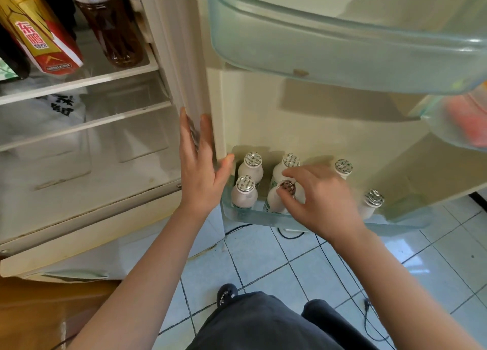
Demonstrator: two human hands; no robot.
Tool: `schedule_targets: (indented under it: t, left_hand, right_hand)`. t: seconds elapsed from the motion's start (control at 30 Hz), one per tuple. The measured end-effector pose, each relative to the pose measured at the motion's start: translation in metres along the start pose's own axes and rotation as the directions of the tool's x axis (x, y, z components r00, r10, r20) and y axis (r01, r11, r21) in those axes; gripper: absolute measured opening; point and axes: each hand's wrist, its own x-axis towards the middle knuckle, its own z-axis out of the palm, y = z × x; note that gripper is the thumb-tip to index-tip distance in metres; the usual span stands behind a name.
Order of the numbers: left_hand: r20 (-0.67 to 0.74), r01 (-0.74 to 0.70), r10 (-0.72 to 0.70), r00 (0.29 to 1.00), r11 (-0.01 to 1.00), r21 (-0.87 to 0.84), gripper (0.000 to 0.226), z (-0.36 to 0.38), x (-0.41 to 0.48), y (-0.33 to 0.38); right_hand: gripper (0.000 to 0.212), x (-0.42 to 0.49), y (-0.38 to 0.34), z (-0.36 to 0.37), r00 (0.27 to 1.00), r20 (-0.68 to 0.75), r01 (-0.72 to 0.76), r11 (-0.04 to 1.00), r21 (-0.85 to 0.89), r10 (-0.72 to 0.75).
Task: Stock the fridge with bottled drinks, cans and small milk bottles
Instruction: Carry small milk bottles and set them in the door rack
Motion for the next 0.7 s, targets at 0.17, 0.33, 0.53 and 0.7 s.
schedule_targets:
  t: [0.17, 0.33, 0.53, 0.7]
  left_hand:
    - [0.003, 0.002, -0.002, 1.0, 1.0, 0.005, 0.07, 0.0, 0.001, 0.001]
    - [0.011, 0.007, -0.007, 1.0, 1.0, 0.002, 0.069, -0.001, -0.001, 0.001]
    - [0.015, 0.015, -0.015, 1.0, 1.0, 0.003, 0.068, -0.001, -0.001, 0.0]
    - [0.022, 0.021, -0.021, 1.0, 1.0, 0.002, 0.068, -0.001, -0.002, 0.0]
  right_hand:
    - [0.026, 0.001, 0.004, 0.005, 0.99, 0.142, 0.001, 0.998, -0.07, 0.009]
    - [0.032, 0.011, 0.004, 0.011, 0.967, 0.253, -0.01, 0.998, -0.065, 0.026]
    - [0.043, 0.016, -0.001, 0.016, 0.95, 0.294, -0.071, 0.991, -0.112, 0.101]
    - [0.048, 0.016, -0.007, 0.021, 0.955, 0.256, -0.119, 0.983, -0.142, 0.152]
